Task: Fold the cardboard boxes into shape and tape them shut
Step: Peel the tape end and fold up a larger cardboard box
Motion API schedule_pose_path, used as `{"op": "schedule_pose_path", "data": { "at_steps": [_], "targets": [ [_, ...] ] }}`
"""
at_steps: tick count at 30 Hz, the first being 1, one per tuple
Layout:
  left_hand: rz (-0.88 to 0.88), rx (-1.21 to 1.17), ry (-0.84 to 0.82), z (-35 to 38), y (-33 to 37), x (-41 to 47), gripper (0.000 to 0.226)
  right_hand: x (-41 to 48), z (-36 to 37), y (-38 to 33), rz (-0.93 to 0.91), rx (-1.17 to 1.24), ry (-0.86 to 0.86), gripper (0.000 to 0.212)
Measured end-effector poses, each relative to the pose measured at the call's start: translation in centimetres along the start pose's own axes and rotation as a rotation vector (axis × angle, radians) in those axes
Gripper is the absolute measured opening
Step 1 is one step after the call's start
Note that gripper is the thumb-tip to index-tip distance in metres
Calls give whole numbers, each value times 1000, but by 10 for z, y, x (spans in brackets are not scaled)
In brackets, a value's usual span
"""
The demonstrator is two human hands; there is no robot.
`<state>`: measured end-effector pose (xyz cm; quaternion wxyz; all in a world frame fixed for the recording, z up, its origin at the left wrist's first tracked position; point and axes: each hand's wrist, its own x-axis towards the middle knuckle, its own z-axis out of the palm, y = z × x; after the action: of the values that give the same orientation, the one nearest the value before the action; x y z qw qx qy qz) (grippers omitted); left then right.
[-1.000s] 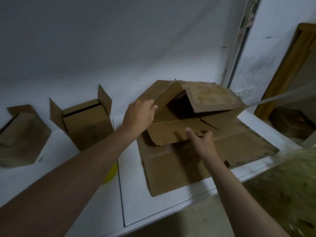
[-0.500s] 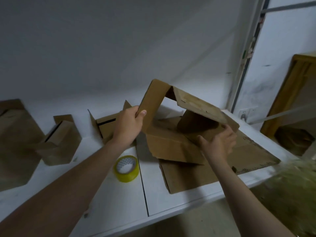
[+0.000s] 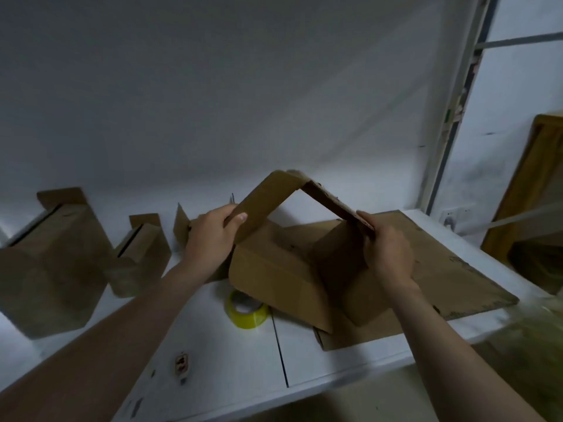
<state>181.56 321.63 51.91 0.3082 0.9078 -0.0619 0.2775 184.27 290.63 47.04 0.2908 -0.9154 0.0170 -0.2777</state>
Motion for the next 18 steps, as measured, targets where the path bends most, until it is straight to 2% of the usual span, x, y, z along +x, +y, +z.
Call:
{"op": "schedule_pose_path", "data": {
  "at_steps": [5,9,11,12,14,16,18],
  "targets": [
    [-88,-111,25,17,5,-1,15,0,-11,-5,2,162,44,46],
    [-356,-224,-91,37,6,-3,65,6,-21,9,139,338,41,43],
    [-461,-339,-219,43,12,-4,78,8,-25,16,215,422,45,36],
    [-455,-353,-288,44,16,-3,82,9,-26,19,230,439,48,31],
    [-328,-299,-350,47,23,-2,87,8,-28,24,232,468,46,24],
    [-171,-171,-319,45,30,2,92,7,-31,26,237,521,46,21],
    [-84,-57,-221,38,35,9,95,7,-35,29,266,578,72,20]
  ]
}}
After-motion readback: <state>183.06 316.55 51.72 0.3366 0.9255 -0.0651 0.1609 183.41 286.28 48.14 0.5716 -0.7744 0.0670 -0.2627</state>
